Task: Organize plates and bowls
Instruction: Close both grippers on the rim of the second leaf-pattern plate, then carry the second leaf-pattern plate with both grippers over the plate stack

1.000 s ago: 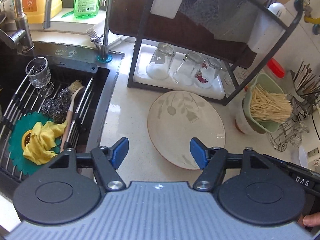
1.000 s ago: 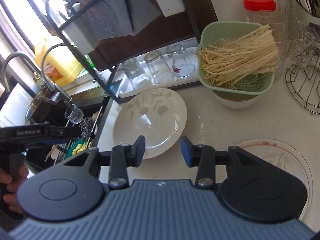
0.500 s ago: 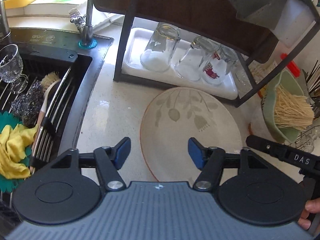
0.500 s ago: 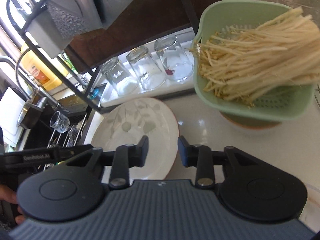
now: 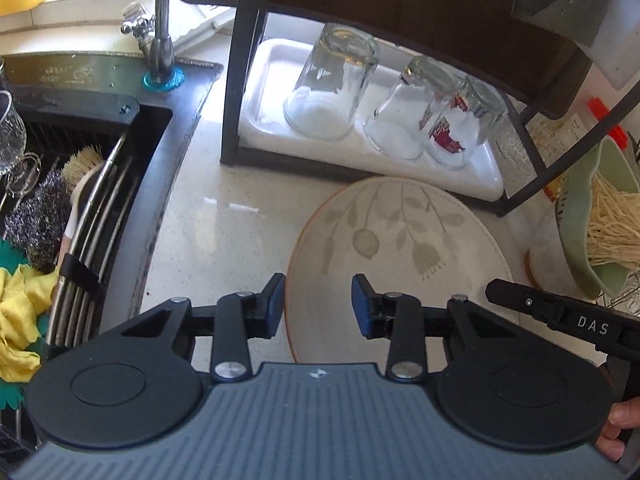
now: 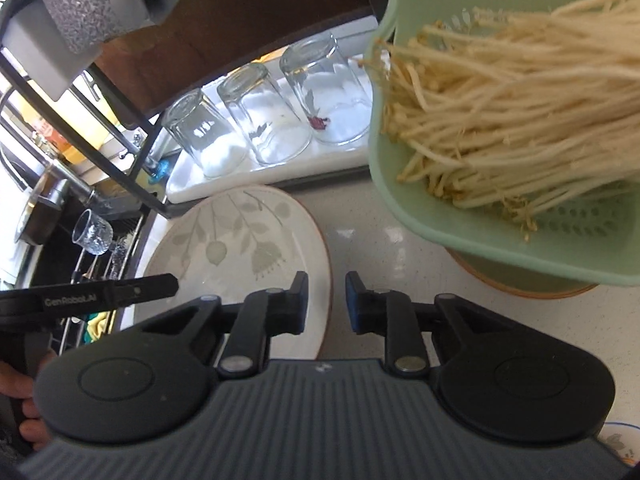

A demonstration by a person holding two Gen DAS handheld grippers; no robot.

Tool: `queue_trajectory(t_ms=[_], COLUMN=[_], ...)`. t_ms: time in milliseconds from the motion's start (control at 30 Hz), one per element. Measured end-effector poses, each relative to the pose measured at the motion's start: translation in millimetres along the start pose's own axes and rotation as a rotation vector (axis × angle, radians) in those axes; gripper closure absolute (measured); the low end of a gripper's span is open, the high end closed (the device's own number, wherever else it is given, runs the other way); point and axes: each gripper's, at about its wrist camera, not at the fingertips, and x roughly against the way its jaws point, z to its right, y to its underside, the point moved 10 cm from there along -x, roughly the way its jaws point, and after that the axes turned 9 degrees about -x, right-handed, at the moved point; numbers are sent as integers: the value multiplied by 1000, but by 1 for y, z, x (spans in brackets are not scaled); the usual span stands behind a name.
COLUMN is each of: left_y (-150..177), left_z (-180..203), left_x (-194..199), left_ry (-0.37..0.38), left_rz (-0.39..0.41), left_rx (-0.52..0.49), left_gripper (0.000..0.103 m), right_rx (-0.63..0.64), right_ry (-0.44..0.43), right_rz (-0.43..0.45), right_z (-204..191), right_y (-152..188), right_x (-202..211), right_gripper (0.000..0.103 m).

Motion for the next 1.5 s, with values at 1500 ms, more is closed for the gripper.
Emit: queue_trajectory(t_ms=[1500], left_y=[30], left_z=[29], left_x=[61], left_ry=[27], left_rz=[-55], left_rx=[-38], left_gripper=[62], right_rx=[-61], right_ry=[-42], right_rz=[-46], right_z=[-11], right_y=[31], right_x=[64], right_gripper=[87])
